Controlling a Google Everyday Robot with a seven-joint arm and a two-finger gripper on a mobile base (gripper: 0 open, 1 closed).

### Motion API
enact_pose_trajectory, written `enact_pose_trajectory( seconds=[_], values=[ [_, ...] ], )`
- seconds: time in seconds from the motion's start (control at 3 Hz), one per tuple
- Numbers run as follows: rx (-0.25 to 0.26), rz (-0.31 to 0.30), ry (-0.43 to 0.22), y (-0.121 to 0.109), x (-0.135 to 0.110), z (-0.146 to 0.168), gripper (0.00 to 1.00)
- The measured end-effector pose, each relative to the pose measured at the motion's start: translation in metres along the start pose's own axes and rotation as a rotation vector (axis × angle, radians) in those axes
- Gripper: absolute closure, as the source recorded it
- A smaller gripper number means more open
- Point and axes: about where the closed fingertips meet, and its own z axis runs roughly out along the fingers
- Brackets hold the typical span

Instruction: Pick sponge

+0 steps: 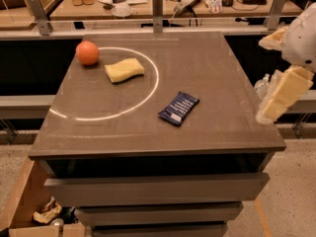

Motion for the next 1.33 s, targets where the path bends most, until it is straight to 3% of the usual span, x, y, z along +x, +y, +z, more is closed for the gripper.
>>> enact_pose_trajectory(
  seconds=[0.67,1.0,1.33],
  values=[
    [-0.006,0.034,-0.265,-0.055,-0.043,0.060,0.00],
    [-0.007,0.033,-0.265,-0.055,-0.043,0.060,0.00],
    [-0.005,0.025,-0.310,-0.067,-0.052,0.072,0.00]
  ],
)
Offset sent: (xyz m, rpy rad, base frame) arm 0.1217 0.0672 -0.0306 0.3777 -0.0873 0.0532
